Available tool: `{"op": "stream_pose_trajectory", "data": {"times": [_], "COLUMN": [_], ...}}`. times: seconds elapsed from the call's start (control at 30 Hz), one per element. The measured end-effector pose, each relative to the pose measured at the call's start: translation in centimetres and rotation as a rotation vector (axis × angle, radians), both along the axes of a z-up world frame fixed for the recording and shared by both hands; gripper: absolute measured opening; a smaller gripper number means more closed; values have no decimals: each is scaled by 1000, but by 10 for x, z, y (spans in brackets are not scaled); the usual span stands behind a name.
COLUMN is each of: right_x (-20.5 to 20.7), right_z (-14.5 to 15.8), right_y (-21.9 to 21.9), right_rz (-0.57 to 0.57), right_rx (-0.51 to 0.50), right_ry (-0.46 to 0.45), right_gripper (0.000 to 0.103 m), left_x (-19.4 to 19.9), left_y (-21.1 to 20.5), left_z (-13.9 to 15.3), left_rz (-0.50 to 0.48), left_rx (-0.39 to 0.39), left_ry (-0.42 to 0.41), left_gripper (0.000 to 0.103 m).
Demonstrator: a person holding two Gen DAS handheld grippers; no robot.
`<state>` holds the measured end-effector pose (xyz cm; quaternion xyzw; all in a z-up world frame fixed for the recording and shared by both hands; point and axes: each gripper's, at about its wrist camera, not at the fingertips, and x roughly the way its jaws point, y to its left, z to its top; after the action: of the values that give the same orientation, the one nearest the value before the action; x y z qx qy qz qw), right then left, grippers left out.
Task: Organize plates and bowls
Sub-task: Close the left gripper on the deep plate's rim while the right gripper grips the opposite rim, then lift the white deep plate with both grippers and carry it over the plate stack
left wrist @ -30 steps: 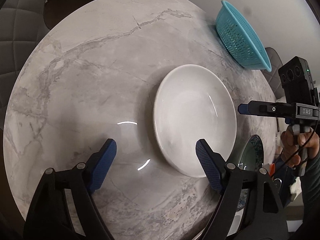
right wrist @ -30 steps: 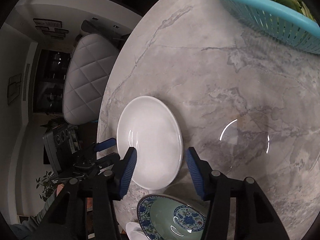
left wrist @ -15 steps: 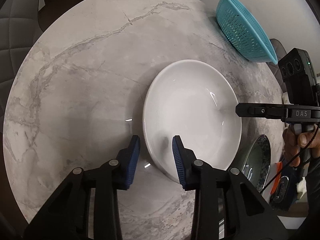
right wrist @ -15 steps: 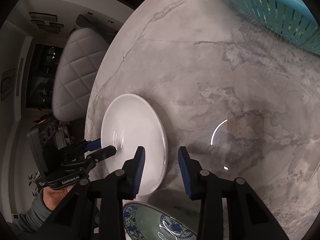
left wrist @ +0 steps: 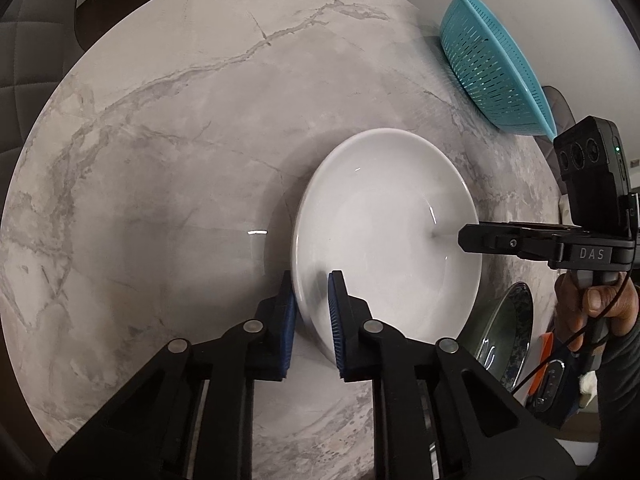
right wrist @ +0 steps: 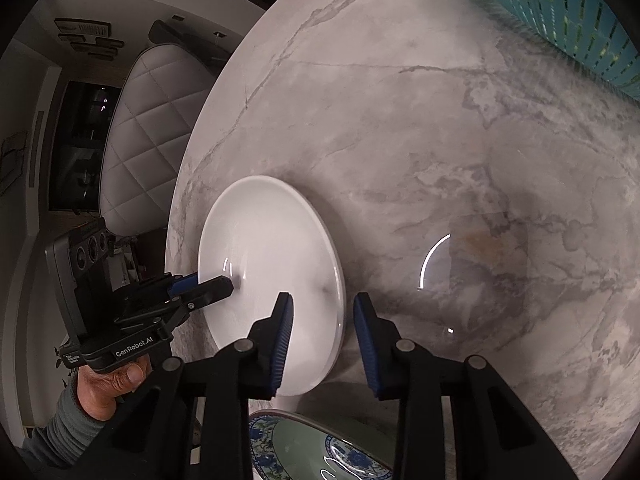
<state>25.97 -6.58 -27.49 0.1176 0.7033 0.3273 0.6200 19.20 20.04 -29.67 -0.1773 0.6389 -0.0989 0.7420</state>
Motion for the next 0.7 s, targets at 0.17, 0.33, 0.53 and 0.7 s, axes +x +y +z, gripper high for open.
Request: {"op": "stream_pose_trajectory", "data": {"times": [0.17,0.33,0.53,0.7], "right_x": [0,-2,-2,-1], "right_z": [-4,-6,-4,-2], "right_y": [0,-2,0,1], "right_rz": [12,9,16,4], "right_rx": [-33,-55,-75,-82], "right_ry": [8,9,2,-1], "right_gripper": [14,10,9,9], "left_x": [3,2,2,4], "left_y": [3,7,7,7], "left_z": [-3,-4,-2,4], "left_rz": [-6,-14,-17,-12], "left_rx": [-17,-31,-28,-40], "left_ry": [22,36,38,35], "left_gripper": [8,7,7,7]}}
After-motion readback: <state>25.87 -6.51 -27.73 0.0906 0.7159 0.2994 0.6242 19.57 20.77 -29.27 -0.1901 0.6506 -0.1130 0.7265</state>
